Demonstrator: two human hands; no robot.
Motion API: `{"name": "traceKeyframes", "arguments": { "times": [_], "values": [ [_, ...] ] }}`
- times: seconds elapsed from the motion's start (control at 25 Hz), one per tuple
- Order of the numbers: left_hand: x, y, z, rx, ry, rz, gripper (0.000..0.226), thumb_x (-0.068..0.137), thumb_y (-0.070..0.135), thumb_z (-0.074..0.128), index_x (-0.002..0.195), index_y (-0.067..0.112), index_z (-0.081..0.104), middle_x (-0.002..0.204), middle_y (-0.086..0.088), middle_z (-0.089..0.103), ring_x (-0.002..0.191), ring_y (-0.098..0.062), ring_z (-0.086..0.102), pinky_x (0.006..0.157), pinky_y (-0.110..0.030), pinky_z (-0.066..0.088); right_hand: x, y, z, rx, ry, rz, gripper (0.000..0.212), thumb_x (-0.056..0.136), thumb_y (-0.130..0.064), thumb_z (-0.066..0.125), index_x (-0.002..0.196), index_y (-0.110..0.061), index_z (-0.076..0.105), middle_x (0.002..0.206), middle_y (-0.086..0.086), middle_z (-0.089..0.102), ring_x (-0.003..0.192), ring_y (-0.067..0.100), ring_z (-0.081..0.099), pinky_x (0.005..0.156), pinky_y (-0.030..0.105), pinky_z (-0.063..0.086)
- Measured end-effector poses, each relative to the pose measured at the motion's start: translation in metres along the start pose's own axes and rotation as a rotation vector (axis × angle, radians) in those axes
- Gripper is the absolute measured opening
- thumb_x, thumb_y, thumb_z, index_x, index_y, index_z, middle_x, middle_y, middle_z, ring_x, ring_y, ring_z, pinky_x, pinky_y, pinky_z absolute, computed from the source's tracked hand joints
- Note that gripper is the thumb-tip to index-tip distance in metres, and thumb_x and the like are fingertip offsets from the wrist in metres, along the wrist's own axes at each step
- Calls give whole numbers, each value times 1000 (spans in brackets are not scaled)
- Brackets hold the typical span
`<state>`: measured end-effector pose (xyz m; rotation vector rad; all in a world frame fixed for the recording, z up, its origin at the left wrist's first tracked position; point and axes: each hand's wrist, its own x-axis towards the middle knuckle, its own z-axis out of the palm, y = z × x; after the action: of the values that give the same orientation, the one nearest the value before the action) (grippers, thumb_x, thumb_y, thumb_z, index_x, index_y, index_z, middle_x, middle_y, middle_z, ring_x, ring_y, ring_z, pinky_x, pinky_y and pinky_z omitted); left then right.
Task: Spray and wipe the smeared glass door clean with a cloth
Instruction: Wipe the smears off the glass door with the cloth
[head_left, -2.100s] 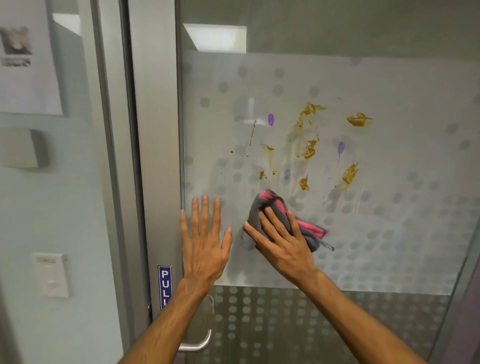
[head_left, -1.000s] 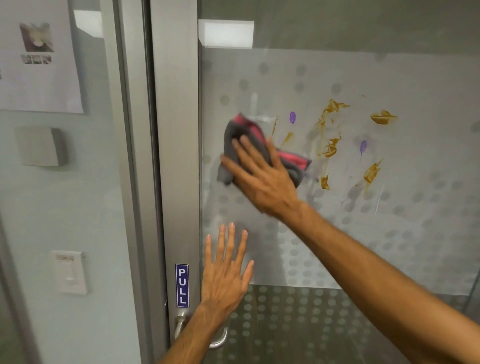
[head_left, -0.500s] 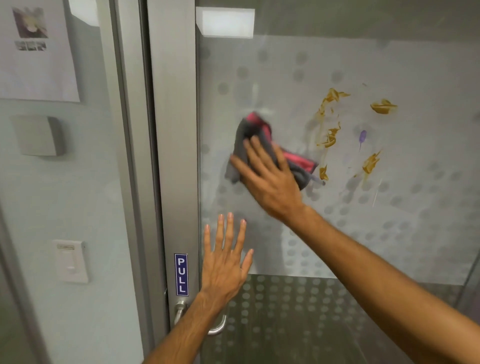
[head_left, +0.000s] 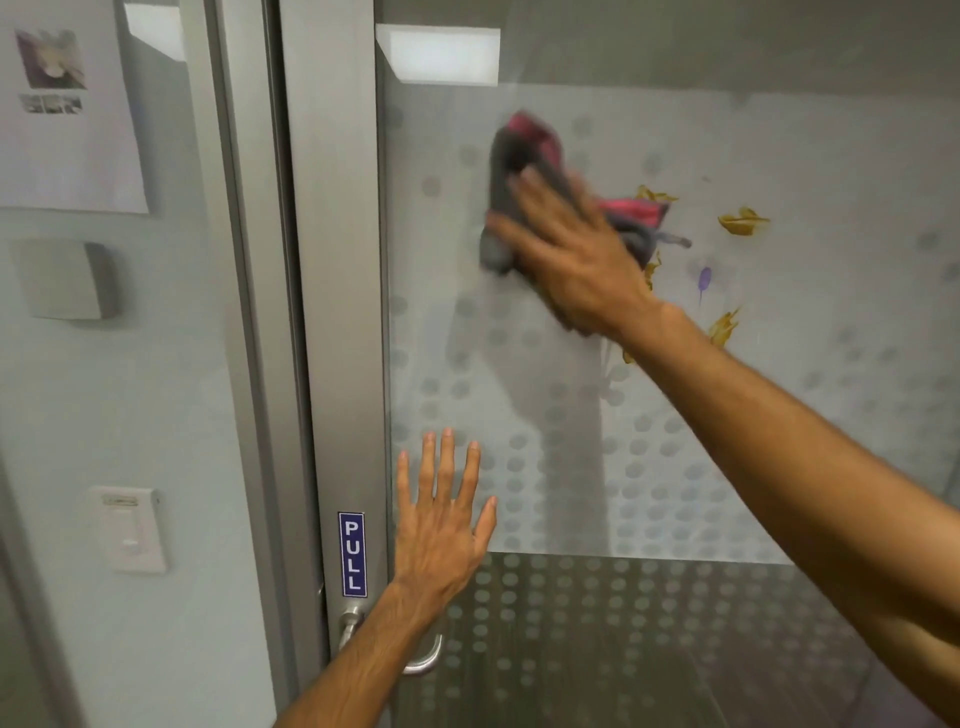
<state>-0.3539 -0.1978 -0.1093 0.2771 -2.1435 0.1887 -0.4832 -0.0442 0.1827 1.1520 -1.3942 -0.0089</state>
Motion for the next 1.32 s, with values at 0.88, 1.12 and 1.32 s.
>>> {"name": "traceKeyframes", "arguments": {
  "times": [0.88,1.12,1.32],
  "values": [
    [135,-34,-64,47,183,46,78,102,51,37,162,11,8,170,-16,1,158,-33,1,125,-59,16,-66,25,-10,-57,-141,-468,48,109,-14,43,156,-22,41,166,13,31,154,32,27,126,57,21],
    [136,-26,-65,29,208,11,77,102,51,36,161,8,12,170,-18,6,157,-36,6,124,-61,17,5,74,-35,-38,128,320,48,113,-35,33,156,-17,41,163,19,35,156,33,25,128,51,7],
    [142,-25,-59,2,289,6,75,102,48,41,160,4,19,168,-20,13,157,-37,11,123,-62,17,-55,-14,-4,0,174,363,50,103,-12,57,152,-12,47,160,24,38,153,37,28,125,50,14]
  ]
}}
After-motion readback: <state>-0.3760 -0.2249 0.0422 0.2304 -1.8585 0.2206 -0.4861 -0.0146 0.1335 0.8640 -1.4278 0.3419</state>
